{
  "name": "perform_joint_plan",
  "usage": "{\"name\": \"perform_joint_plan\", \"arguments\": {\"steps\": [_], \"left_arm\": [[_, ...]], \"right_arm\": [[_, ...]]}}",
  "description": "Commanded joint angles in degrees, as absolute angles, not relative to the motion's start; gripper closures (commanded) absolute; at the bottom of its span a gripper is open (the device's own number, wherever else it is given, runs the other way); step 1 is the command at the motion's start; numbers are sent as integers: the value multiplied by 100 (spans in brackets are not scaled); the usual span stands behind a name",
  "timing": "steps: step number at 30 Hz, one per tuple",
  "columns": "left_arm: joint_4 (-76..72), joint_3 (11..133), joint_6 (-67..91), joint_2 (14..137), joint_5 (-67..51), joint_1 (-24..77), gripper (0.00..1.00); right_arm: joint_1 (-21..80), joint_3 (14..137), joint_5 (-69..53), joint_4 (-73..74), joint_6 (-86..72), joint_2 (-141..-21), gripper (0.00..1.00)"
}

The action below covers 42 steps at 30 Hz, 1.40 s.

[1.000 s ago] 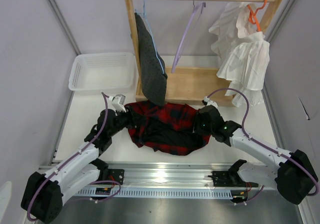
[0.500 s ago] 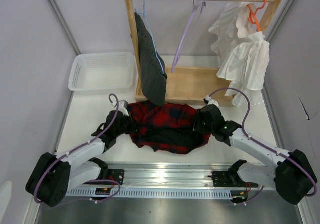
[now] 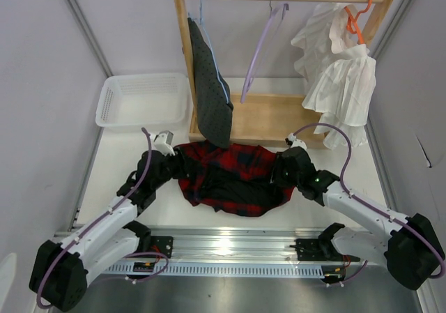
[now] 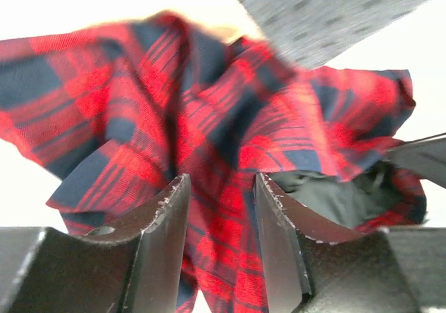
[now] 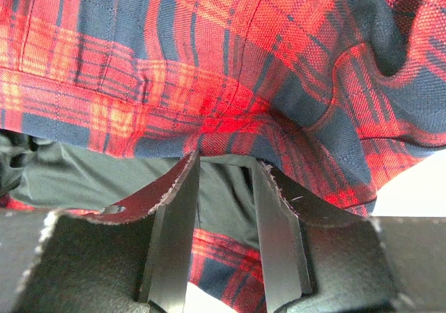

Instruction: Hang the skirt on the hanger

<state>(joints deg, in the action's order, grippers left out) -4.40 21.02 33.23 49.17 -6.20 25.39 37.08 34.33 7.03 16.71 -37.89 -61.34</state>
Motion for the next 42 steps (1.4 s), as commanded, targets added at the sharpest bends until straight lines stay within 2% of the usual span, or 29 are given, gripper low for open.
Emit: {"name": "perform_joint_plan", "arguments": {"steps": [1,7,13,19,24,30,42], "left_arm": [[-123,2575,3041,4589,-835,2566,52],[342,2952,2980,4307,-1037,2593,54],[580,3155,2997,4227,-1380,2689,62],[379,4147,2620,4262,-660,3401,54],[132,5420,2426,4631,-676,3480,51],[-307,6678,2040,5413,-730,3647,46],[-168,10492,844,8609,342,3929,37]], "right_arm": [[3770,3665,773,1731,-3805,-5968,58],[3841,3753,809,1767,-3797,-6020,58],[3850,3788,800,1740,-3788,-6100,58],[3832,3806,756,1705,-3779,-6240,58],[3841,3823,765,1749,-3779,-6223,58],[3832,3841,782,1828,-3727,-6135,58],[3823,3832,712,1749,-3735,-6196,57]]}}
